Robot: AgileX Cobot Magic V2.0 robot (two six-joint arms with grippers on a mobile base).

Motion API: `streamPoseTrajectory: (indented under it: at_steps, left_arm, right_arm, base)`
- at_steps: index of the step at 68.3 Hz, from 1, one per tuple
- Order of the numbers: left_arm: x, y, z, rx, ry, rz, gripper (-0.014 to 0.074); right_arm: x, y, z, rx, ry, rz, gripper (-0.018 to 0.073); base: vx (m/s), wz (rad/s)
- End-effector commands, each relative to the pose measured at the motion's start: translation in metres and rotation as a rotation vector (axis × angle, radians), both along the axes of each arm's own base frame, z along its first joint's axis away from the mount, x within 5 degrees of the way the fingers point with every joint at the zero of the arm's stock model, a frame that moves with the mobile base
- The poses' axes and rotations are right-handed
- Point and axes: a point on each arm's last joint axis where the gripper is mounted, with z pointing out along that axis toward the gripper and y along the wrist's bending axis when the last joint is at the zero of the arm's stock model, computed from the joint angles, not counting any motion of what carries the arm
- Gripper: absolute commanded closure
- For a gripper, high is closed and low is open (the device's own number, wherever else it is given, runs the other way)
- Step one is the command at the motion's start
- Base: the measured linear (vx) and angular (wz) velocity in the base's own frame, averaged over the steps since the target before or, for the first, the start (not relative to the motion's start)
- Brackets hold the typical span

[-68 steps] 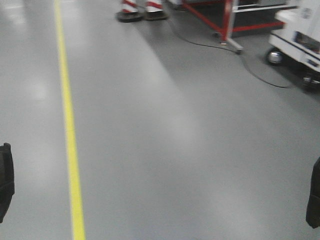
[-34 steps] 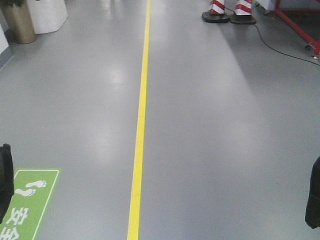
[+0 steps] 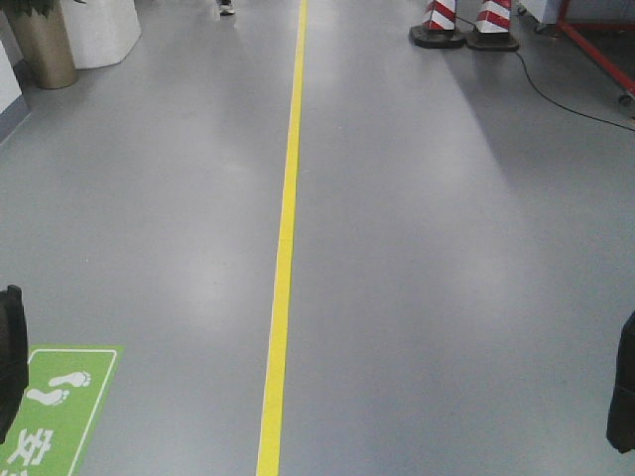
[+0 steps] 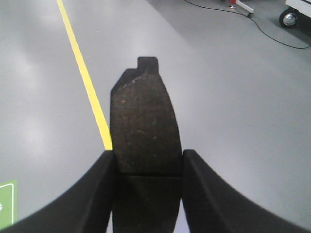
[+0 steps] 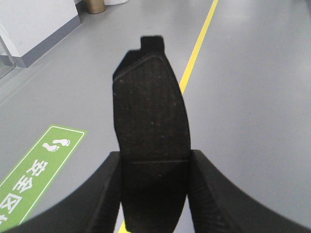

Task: Move and align brake pads A on conveyor
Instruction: 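Drive along the yellow floor line holding both brake pads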

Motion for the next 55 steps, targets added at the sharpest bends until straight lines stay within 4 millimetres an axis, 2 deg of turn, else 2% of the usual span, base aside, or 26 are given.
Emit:
streamPoseTrajectory:
  at_steps: [1,25,55]
  left_arm:
    - [0.0028,-0.0024,0.017,-0.051,-0.109,-0.011,0.0603]
    - [0.0028,-0.0024,0.017,-0.051,-0.109,-0.011,0.0603]
    - [0.0028,-0.0024,0.017,-0.051,-0.109,-0.011,0.0603]
  right_arm:
    - [0.0033,0.0,0.017,0.022,-0.116,-0.007,0.0564]
    - [0.0033,0.0,0.017,0.022,-0.116,-0.007,0.0564]
    - [0.0033,0.0,0.017,0.022,-0.116,-0.007,0.0564]
  base:
    - [0.25,0.11]
    - [0.37,0.03]
    - [0.55,-0.01]
